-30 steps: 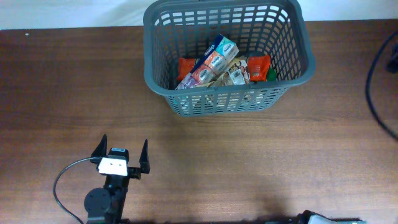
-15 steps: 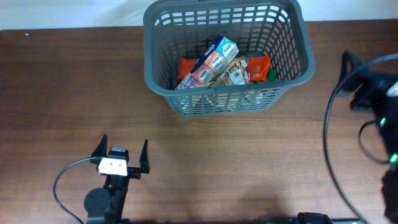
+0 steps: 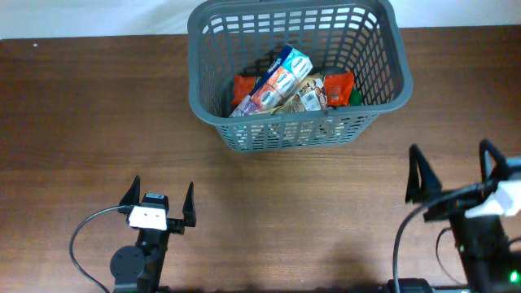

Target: Pack container

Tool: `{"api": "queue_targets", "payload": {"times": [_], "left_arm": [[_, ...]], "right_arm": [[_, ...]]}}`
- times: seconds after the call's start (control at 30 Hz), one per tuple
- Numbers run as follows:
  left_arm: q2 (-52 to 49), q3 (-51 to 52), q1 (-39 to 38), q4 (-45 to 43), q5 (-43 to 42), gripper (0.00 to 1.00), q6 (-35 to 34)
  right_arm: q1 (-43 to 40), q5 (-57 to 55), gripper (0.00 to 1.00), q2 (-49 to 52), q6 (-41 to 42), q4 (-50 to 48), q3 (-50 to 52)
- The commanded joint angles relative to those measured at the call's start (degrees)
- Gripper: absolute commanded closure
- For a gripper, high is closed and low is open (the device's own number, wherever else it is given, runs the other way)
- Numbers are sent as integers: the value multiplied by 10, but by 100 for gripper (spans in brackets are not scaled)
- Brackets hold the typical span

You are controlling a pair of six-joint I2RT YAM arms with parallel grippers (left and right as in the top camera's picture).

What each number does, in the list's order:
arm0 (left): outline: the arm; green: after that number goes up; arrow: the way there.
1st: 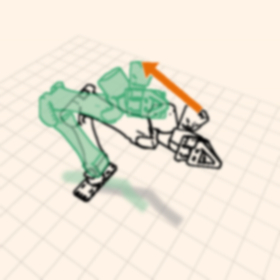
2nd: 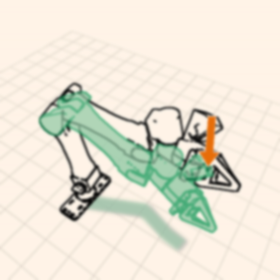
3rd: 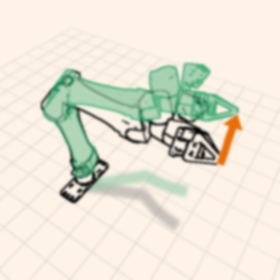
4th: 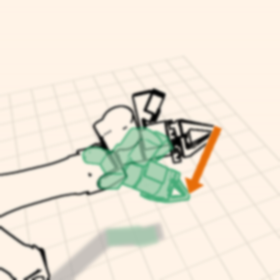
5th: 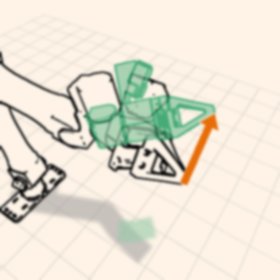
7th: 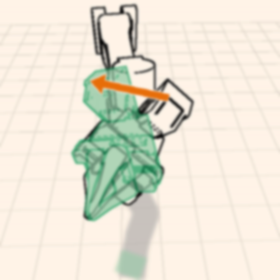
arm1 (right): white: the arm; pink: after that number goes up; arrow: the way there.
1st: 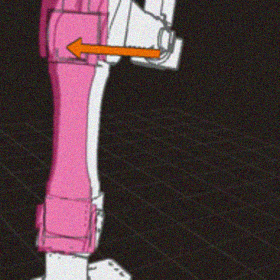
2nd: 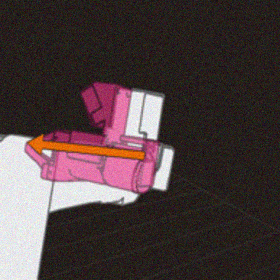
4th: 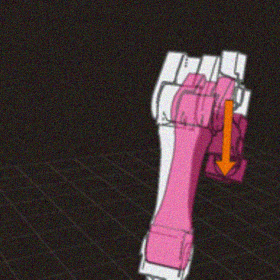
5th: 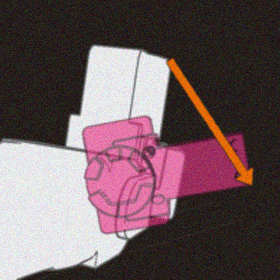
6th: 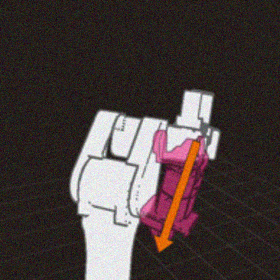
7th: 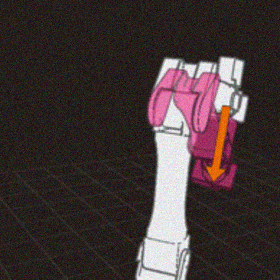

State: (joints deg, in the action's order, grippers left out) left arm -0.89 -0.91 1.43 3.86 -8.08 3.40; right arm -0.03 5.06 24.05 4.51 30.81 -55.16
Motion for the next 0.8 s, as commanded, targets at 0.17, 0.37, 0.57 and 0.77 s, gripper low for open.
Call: {"api": "queue_targets", "payload": {"times": [0.17,0.37,0.57,0.77], "left_arm": [[6,4,1,1,5,1,-1],[6,4,1,1,4,1,-1],[6,4,1,1,5,1,-1],[6,4,1,1,4,1,-1]], "right_arm": [[6,7,1,-139,4,-39,93],[4,7,1,-212,4,-79,172],[4,14,1,-238,5,-150,247],[4,18,1,-238,2,-202,292]]}}
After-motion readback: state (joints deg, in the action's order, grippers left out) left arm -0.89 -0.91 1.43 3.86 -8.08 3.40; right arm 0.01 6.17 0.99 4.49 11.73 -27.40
